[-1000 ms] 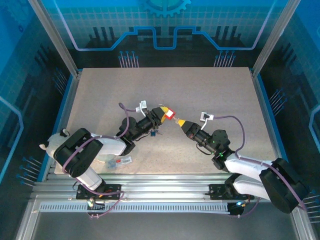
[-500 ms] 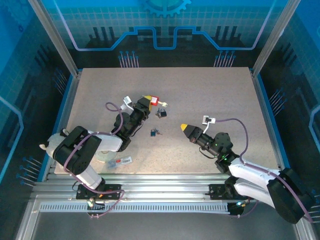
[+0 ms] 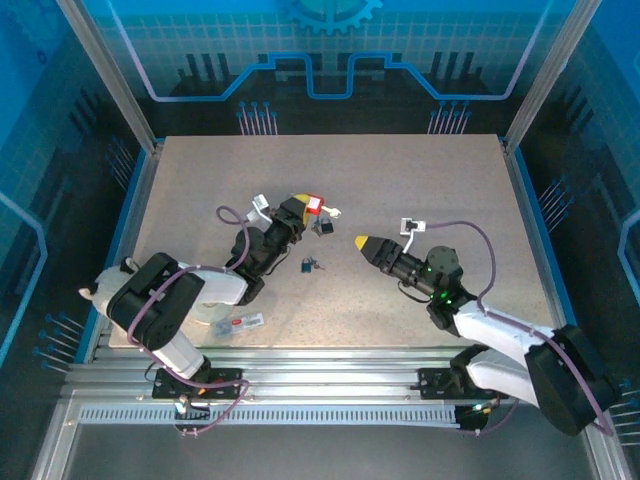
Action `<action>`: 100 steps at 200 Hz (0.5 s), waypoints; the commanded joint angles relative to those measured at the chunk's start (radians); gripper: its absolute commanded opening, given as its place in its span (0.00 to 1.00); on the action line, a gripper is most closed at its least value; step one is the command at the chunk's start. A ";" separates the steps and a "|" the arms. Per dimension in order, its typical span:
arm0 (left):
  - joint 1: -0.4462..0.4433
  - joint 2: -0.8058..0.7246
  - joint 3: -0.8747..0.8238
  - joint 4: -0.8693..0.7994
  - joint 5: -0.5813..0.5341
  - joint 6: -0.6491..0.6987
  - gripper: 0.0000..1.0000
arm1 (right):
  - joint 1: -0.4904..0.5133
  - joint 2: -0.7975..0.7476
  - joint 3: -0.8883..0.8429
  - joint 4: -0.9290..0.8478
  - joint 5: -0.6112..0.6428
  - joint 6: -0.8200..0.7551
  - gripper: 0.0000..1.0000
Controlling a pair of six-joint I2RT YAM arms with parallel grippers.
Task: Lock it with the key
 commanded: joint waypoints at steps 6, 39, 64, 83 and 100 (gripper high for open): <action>-0.017 -0.009 0.019 0.098 0.019 -0.012 0.00 | -0.016 0.103 0.056 0.141 -0.087 0.027 0.60; -0.033 -0.013 -0.003 0.098 0.016 -0.011 0.00 | -0.012 0.230 0.105 0.265 -0.130 0.066 0.56; -0.039 -0.013 -0.016 0.098 0.016 -0.010 0.00 | -0.010 0.277 0.127 0.290 -0.130 0.067 0.54; -0.040 -0.014 -0.021 0.099 0.016 -0.010 0.00 | -0.009 0.307 0.141 0.315 -0.135 0.067 0.53; -0.041 -0.014 -0.022 0.097 0.018 -0.011 0.00 | -0.011 0.326 0.147 0.324 -0.127 0.070 0.52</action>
